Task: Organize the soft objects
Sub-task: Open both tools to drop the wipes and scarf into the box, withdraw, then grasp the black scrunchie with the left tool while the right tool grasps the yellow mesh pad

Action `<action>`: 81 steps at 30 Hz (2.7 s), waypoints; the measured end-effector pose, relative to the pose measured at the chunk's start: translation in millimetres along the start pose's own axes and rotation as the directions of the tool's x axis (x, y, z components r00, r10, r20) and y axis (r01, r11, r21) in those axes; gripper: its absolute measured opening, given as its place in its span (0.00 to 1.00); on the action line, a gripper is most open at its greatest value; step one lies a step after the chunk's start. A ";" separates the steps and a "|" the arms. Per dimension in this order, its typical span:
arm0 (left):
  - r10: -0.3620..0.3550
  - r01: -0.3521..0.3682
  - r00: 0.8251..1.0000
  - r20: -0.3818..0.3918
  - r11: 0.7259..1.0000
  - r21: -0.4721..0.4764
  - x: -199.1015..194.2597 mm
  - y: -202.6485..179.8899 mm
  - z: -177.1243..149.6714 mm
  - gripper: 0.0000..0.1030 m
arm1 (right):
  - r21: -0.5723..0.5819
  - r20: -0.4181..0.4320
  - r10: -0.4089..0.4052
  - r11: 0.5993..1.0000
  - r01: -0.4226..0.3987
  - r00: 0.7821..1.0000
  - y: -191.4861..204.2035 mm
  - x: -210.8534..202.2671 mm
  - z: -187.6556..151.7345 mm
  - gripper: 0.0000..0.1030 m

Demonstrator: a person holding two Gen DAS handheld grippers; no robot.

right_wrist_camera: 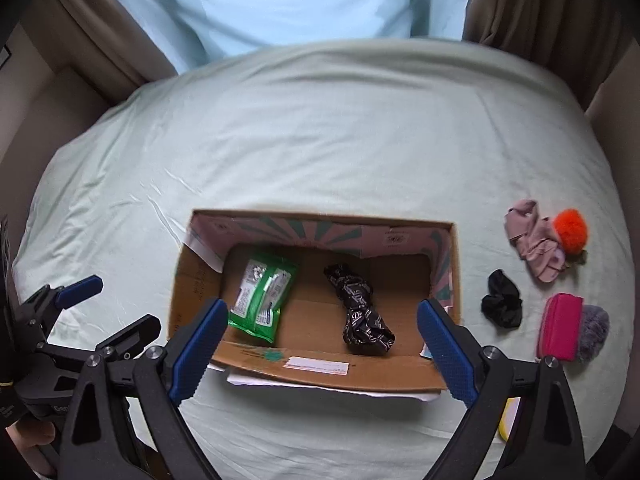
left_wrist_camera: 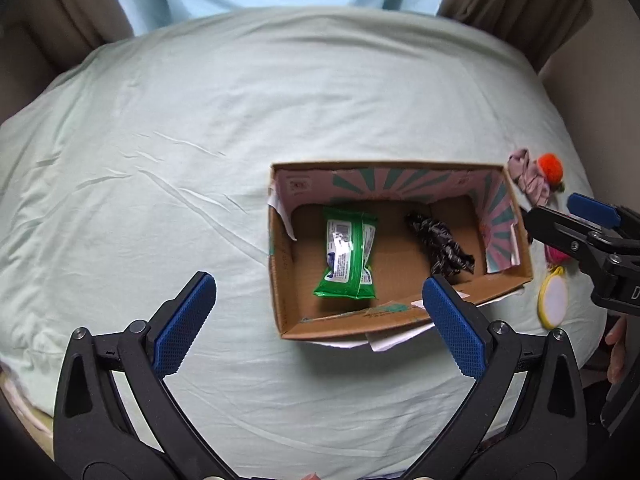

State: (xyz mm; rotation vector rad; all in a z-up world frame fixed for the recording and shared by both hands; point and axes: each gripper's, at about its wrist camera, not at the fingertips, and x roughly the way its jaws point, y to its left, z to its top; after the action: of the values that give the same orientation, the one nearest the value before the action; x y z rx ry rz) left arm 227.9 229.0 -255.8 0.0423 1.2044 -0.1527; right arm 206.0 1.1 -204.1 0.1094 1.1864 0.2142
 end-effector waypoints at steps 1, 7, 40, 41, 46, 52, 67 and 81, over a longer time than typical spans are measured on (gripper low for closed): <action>0.000 0.000 1.000 0.017 1.000 -0.007 -8.0 1.4 -1.1 1.00 | 0.000 0.015 -0.012 1.000 0.012 1.000 2.9 -8.0 0.0 0.92; -0.022 0.024 0.994 0.109 0.999 -0.022 -59.5 7.0 -8.2 1.00 | 0.015 0.133 -0.093 0.996 0.091 0.987 13.1 -77.1 -8.5 0.92; -0.155 0.110 0.944 0.291 0.980 0.166 -155.9 -177.7 -20.5 1.00 | 0.328 0.235 -0.342 0.909 0.257 0.910 -128.7 -209.8 -135.4 0.92; -0.156 0.109 0.946 0.283 0.979 0.174 -152.8 -189.6 -19.6 1.00 | 0.329 0.226 -0.332 0.911 0.249 0.916 -139.4 -207.4 -137.5 0.92; -0.148 0.102 0.963 0.224 0.974 0.204 -122.4 -252.6 -11.2 1.00 | 0.322 0.184 -0.287 0.921 0.218 0.940 -180.8 -189.7 -143.4 0.92; -0.103 0.071 0.987 0.120 0.967 0.246 -62.0 -315.6 -0.2 1.00 | 0.314 0.107 -0.214 0.934 0.171 0.971 -233.7 -144.0 -147.8 0.92; 0.034 0.042 0.987 -0.157 0.888 0.458 123.0 -411.5 15.5 0.96 | 0.547 -0.099 -0.101 0.825 0.139 0.990 -304.3 -16.5 -173.1 0.92; 0.139 0.087 0.930 -0.339 0.814 0.574 237.8 -420.0 3.4 0.86 | 0.699 -0.214 -0.142 0.668 0.254 0.966 -308.4 59.6 -197.6 0.92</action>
State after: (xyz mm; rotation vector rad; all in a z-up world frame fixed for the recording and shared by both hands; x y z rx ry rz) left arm 255.2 -209.5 -455.8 0.6562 1.4938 -0.5077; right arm 77.5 -291.7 -392.5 0.6722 1.3612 -0.4742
